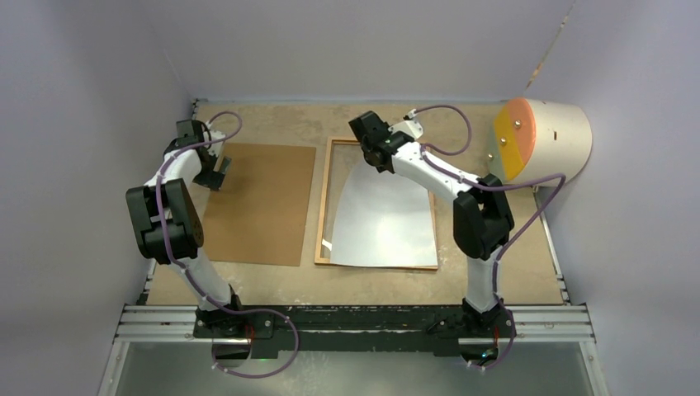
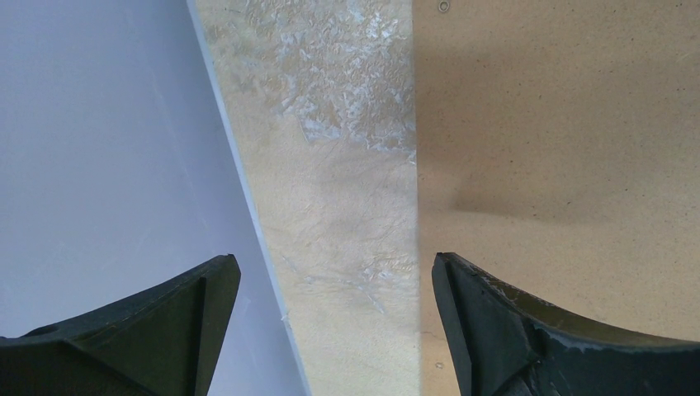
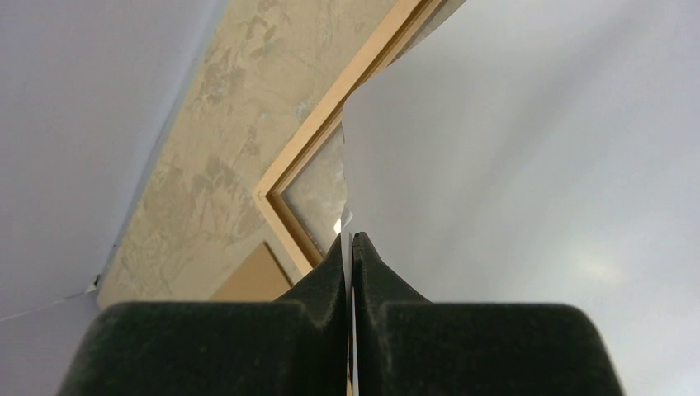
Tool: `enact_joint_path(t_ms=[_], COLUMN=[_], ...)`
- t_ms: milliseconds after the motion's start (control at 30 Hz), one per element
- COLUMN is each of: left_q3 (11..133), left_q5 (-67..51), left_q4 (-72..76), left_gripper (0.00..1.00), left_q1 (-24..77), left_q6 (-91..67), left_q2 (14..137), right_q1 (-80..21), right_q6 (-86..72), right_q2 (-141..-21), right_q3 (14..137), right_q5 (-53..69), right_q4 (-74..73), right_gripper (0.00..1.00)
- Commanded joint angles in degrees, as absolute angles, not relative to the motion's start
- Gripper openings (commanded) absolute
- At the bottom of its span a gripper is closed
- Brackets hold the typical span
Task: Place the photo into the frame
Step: Turn over the photo from the photo frame.
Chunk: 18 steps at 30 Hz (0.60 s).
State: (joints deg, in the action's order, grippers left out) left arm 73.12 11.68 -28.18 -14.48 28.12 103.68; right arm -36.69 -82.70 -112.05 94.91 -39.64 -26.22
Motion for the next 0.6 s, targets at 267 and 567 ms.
enact_joint_path(t_ms=[267,567], left_q3=[72.60,72.01], left_q5=[11.43,11.54], left_q4=[-26.63,-26.32], left_gripper=[0.92,0.92], left_q1=[-14.24,-14.24], left_q6=[28.83,29.47], left_q2=[102.15,102.29], right_q1=[-36.56,-36.06], right_q6=[-79.85,-73.73], right_q2=[-114.02,-115.73], right_q3=[97.47,97.01], right_q5=[-45.89,-46.58], right_q4=[-24.17,-18.72], right_gripper=[0.00,0.00])
